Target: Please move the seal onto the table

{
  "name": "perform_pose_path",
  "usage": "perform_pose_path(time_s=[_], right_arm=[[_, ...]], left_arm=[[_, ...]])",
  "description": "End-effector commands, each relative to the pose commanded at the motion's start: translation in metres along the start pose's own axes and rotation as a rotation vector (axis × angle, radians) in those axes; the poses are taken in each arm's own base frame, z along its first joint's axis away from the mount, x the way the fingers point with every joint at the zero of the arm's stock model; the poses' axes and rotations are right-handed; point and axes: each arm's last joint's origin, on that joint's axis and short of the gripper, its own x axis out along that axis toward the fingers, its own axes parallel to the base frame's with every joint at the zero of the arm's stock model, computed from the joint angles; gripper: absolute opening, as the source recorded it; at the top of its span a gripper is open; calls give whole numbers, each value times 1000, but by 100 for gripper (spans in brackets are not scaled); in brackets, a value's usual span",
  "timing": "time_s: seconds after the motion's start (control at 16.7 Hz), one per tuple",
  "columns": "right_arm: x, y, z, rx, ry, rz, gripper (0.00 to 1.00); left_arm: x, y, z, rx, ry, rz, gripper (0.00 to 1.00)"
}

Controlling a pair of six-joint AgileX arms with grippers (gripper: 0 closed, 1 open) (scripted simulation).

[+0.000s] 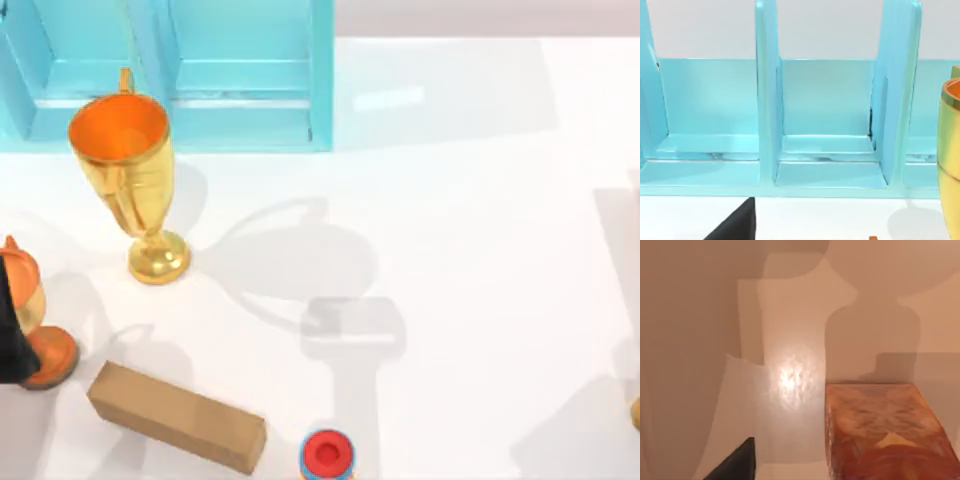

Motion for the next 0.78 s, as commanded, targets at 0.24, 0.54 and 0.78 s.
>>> perform_pose_path(time_s=[0.24,0.54,0.78], right_arm=[[22,5,-5,0,1,0,100],[22,5,-5,0,1,0,92],[22,5,-5,0,1,0,62]], left_arm=[[0,0,0,0,0,0,100],[0,0,0,0,0,0,100],[0,0,0,0,0,0,100]])
